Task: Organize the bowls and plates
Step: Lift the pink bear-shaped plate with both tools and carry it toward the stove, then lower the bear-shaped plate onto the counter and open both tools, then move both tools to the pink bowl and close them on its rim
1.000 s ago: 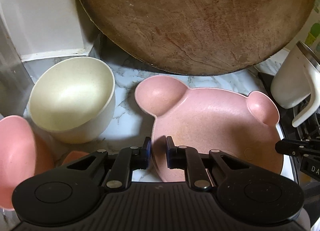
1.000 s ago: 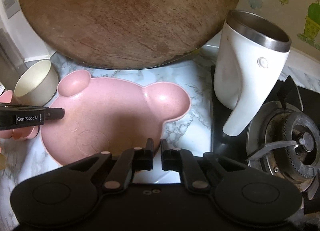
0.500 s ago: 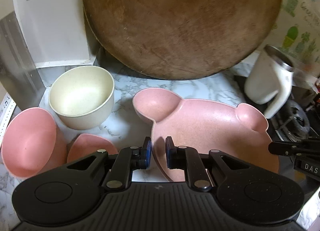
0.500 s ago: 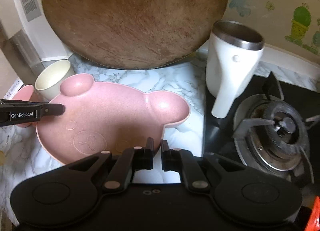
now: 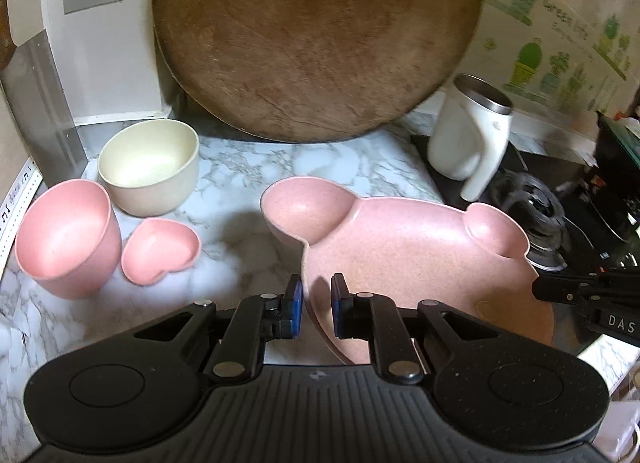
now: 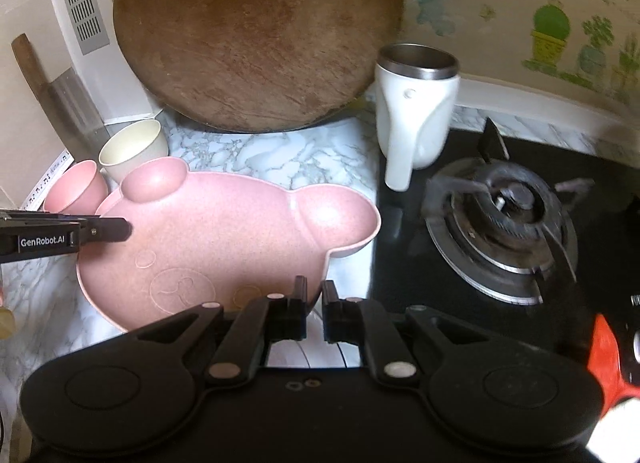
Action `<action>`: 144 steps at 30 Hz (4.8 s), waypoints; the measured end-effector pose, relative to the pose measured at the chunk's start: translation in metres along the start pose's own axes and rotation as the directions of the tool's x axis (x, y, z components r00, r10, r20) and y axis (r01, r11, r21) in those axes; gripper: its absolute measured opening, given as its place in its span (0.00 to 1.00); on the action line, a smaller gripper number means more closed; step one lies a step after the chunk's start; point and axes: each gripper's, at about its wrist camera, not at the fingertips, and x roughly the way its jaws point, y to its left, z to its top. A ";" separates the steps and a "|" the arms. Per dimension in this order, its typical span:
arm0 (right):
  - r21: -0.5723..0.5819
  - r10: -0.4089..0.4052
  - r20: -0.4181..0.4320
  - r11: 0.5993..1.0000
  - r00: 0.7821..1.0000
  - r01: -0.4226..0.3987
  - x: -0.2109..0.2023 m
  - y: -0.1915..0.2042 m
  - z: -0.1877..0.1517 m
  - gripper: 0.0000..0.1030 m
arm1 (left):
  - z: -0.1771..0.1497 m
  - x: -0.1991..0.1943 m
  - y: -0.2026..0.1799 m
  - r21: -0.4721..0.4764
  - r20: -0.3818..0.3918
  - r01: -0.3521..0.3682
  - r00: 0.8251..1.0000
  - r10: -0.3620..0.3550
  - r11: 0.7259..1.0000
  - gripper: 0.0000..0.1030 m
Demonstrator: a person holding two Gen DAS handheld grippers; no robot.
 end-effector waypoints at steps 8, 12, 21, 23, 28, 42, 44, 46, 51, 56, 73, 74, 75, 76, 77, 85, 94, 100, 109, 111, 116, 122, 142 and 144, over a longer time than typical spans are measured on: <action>0.018 -0.007 0.000 1.000 1.000 0.007 -0.017 -0.007 -0.029 0.08 | -0.024 -0.014 -0.016 0.020 -0.006 0.020 1.000 -0.020 1.000 0.13; 0.025 -0.003 -0.006 1.000 1.000 0.004 -0.019 -0.010 -0.040 0.08 | -0.036 -0.015 -0.020 0.021 -0.022 0.028 0.999 -0.028 0.999 0.13; 0.012 -0.001 -0.003 1.000 1.000 0.001 -0.017 -0.011 -0.052 0.08 | -0.052 -0.013 -0.026 0.035 -0.021 0.012 1.000 -0.012 0.999 0.13; 0.007 -0.004 -0.006 1.000 1.000 0.004 -0.016 -0.011 -0.053 0.08 | -0.052 -0.010 -0.028 0.043 -0.020 0.002 1.000 -0.002 0.999 0.13; -0.004 -0.002 -0.012 1.000 1.000 0.002 -0.014 -0.012 -0.058 0.08 | -0.056 -0.003 -0.026 0.039 -0.042 0.003 0.999 -0.001 0.999 0.13; -0.034 -0.013 -0.042 0.999 0.999 0.012 -0.007 -0.010 -0.064 0.08 | -0.065 -0.002 -0.024 0.044 -0.061 0.022 0.998 -0.019 0.999 0.13; -0.041 -0.014 -0.042 0.999 0.999 0.012 -0.008 -0.009 -0.066 0.08 | -0.066 -0.003 -0.025 0.054 -0.063 0.019 0.998 -0.016 0.998 0.13; -0.038 -0.014 -0.045 0.999 0.999 0.012 -0.008 -0.009 -0.066 0.08 | -0.067 -0.004 -0.026 0.071 -0.064 0.013 0.998 -0.009 0.997 0.13; -0.037 -0.007 -0.051 0.999 0.999 0.005 -0.008 -0.007 -0.065 0.14 | -0.069 -0.006 -0.025 0.070 -0.066 0.014 0.998 -0.010 0.997 0.13; -0.033 -0.029 -0.051 0.999 0.998 0.027 -0.010 -0.005 -0.064 0.19 | -0.071 -0.007 -0.020 0.044 -0.070 0.020 0.997 -0.017 0.999 0.13; -0.053 0.041 0.018 0.998 0.999 -0.040 -0.040 0.029 -0.059 0.39 | -0.078 -0.047 -0.022 0.057 0.012 0.054 0.998 -0.055 0.997 0.13; -0.053 0.047 0.023 0.998 0.999 -0.046 -0.042 0.033 -0.059 0.40 | -0.079 -0.051 -0.022 0.058 0.019 0.056 0.998 -0.057 0.997 0.13; -0.054 0.053 0.028 0.997 0.998 -0.051 -0.043 0.037 -0.059 0.41 | -0.079 -0.055 -0.022 0.058 0.026 0.056 0.998 -0.058 0.997 0.13; -0.056 0.060 0.032 0.997 0.998 -0.059 -0.044 0.040 -0.058 0.42 | -0.079 -0.059 -0.021 0.057 0.033 0.056 0.998 -0.058 0.997 0.13; -0.060 0.068 0.036 0.996 0.997 -0.066 -0.045 0.044 -0.058 0.44 | -0.080 -0.062 -0.020 0.055 0.040 0.055 0.998 -0.057 0.997 0.13; -0.102 0.141 0.085 0.986 0.986 -0.132 -0.059 0.081 -0.051 0.64 | -0.085 -0.094 -0.004 0.020 0.101 0.034 0.994 -0.036 0.999 0.14; -0.165 0.214 0.125 0.967 0.969 -0.193 -0.068 0.127 -0.041 0.80 | -0.094 -0.128 0.028 -0.049 0.169 -0.040 0.984 0.048 0.998 0.25; -0.232 0.256 0.122 0.947 0.959 -0.223 -0.066 0.158 -0.029 0.85 | -0.101 -0.151 0.053 -0.115 0.228 -0.094 0.966 0.118 0.989 0.60; -0.278 0.311 0.093 0.920 0.946 -0.275 -0.043 0.190 0.013 0.93 | -0.089 -0.157 0.087 -0.194 0.246 -0.191 0.940 0.236 0.962 0.62; -0.277 0.320 0.087 0.917 0.943 -0.286 -0.035 0.194 0.023 0.98 | -0.085 -0.154 0.094 -0.218 0.239 -0.218 0.933 0.269 0.951 0.67; -0.280 0.346 0.075 0.907 0.935 -0.313 -0.012 0.203 0.046 1.00 | -0.072 -0.144 0.110 -0.254 0.227 -0.260 0.920 0.319 0.932 0.75; -0.277 0.340 0.053 0.908 0.939 -0.314 0.014 0.212 0.069 1.00 | -0.056 -0.122 0.122 -0.282 0.193 -0.297 0.914 0.357 0.912 0.76; -0.089 0.275 -0.120 0.954 0.954 -0.286 0.133 0.218 0.115 0.94 | -0.020 -0.041 0.176 -0.463 0.049 -0.300 0.931 0.362 0.834 0.76; -0.077 0.271 -0.135 0.956 0.953 -0.283 0.142 0.221 0.116 0.93 | -0.018 -0.035 0.180 -0.475 0.042 -0.305 0.929 0.367 0.826 0.76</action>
